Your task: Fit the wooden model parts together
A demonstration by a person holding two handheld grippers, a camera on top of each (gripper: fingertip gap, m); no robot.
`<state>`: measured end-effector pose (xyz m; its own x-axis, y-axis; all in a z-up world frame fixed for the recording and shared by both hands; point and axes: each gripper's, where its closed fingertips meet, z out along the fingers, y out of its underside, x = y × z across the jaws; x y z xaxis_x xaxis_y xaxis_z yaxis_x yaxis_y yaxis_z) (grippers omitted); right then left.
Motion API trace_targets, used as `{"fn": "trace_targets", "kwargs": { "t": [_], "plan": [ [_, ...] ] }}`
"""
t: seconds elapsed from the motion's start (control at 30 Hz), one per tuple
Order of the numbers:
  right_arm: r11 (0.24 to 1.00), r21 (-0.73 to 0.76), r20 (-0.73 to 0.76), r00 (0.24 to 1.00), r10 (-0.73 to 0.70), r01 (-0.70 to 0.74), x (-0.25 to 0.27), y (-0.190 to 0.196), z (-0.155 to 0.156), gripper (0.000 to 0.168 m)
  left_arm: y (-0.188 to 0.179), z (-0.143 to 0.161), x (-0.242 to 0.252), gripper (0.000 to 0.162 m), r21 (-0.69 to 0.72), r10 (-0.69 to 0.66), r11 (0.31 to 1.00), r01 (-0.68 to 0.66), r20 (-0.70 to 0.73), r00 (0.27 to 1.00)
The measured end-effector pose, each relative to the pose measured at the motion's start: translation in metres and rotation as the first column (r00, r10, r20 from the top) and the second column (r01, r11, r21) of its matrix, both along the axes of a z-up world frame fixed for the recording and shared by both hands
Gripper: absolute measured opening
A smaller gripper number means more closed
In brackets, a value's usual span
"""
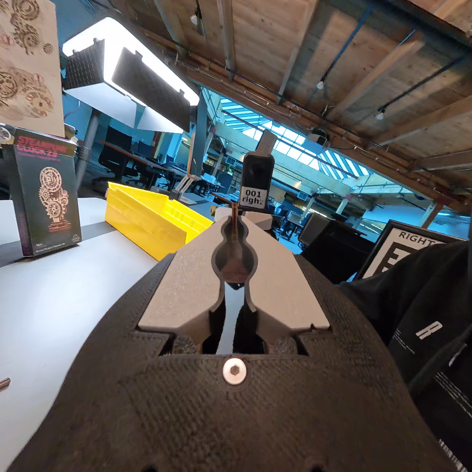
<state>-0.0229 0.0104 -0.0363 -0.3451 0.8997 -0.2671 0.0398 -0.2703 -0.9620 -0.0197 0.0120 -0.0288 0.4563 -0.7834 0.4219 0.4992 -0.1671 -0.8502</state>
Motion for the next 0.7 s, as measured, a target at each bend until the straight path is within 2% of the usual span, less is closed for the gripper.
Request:
{"fn": "trace_targets", "kwargs": {
  "t": [0.17, 0.7],
  "plan": [
    [0.995, -0.1, -0.037, 0.999, -0.019, 0.016, -0.0031, 0.0048, 0.0055, 0.003, 0.0031, 0.0011, -0.0013, 0.001, -0.005, 0.035, 0.999, -0.035, 0.015, 0.999],
    [0.997, -0.067, -0.014, 0.999, -0.03, 0.029, -0.0003, 0.0078, 0.0061, 0.002, 0.0053, 0.0026, -0.0025, 0.001, -0.016, 0.065, 0.998, -0.064, 0.016, 0.998]
  ]
}}
